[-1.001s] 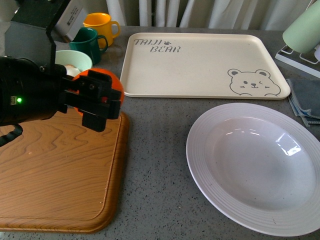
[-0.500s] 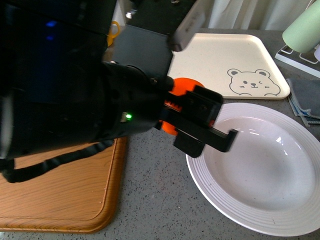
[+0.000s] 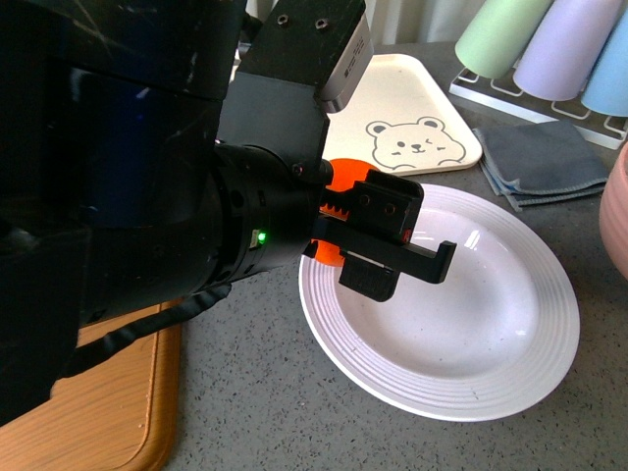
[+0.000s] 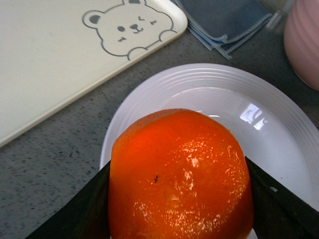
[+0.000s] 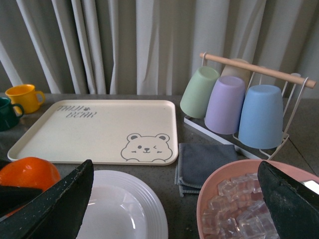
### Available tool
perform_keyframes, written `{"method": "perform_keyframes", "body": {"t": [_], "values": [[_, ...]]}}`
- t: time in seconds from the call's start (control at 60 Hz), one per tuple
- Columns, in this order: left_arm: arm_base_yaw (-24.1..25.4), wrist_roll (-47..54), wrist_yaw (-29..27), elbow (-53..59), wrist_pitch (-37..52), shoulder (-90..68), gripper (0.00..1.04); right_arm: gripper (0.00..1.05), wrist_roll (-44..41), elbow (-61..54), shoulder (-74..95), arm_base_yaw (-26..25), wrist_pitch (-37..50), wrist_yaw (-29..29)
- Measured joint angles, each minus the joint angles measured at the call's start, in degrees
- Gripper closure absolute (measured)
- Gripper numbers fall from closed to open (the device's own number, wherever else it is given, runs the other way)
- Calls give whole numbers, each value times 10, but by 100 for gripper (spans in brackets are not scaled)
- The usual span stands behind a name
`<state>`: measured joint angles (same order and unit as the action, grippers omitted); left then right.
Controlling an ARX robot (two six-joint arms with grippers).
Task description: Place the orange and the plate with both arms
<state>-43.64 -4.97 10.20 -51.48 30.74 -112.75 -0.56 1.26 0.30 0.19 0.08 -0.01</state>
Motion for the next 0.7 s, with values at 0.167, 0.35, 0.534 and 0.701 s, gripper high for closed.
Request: {"method": "perform_keyframes", "body": {"t": [0.167, 0.35, 0.534, 0.701], "values": [[-10, -1, 8, -15, 0, -25, 44, 9, 0, 0, 0, 0, 0, 0], [-14, 0, 23, -30, 0, -50, 44, 9, 0, 0, 0, 0, 0, 0], [-14, 2, 32, -44, -8, -75, 44, 9, 0, 0, 0, 0, 0, 0], [-14, 2, 38, -45, -8, -78, 19, 9, 0, 0, 0, 0, 0, 0]]}}
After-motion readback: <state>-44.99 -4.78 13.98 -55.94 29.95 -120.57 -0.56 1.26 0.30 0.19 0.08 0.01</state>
